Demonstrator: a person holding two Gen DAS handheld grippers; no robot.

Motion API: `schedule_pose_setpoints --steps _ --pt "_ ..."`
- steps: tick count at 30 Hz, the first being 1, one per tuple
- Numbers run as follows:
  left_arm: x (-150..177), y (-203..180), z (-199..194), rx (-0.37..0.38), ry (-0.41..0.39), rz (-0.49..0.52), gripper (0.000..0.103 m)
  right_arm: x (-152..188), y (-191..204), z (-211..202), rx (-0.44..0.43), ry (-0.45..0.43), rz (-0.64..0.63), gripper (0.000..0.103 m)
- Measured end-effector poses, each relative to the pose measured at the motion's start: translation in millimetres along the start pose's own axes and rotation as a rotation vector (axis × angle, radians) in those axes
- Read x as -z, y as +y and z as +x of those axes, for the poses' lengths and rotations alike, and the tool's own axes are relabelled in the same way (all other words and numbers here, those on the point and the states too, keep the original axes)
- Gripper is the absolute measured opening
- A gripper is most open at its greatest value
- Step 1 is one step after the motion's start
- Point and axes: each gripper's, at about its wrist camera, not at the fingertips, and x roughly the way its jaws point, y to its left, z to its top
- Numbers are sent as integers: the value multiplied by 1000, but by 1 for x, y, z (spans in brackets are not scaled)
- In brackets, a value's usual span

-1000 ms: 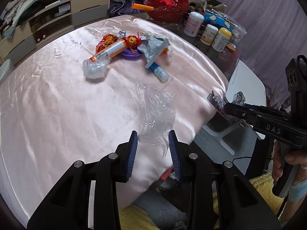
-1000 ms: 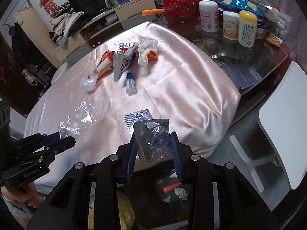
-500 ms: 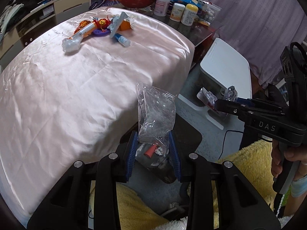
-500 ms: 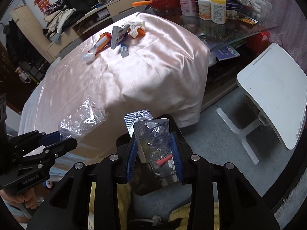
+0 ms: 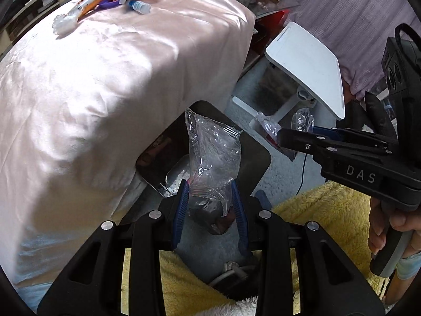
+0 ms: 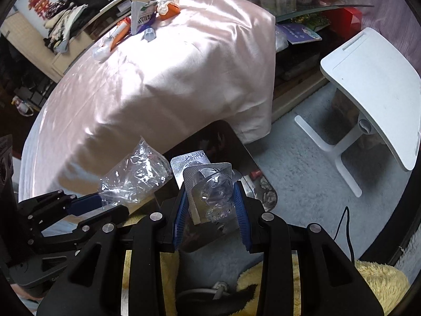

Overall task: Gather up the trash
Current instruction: 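Carry the blister pack and plastic bag over the bin while both tools open to release, then grasp the small blue-capped bottle with the right tool while the left tool grasps the crumpled clear plastic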

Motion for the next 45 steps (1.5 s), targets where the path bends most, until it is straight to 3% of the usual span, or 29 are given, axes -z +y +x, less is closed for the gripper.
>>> schedule_pose_setpoints --steps 4,8,20,29,34,45 --pt "-1 -5 6 3 16 16 32 0 2 3 -8 6 6 37" --pt "-5 -3 2 -23 7 25 50 -3 1 3 -8 5 10 41" --pt "-8 37 -34 -58 -59 -56 57 -26 -2 -14 -13 -50 41 49" --pt "-20 86 -72 -110 -136 -128 65 -69 25 -19 -86 -116 10 49" --pt "-40 122 -81 -159 -162 -173 65 -102 49 -7 -112 -128 -42 49" --pt "-119 191 -70 -215 -205 -251 65 -179 84 40 -134 -121 -115 47"
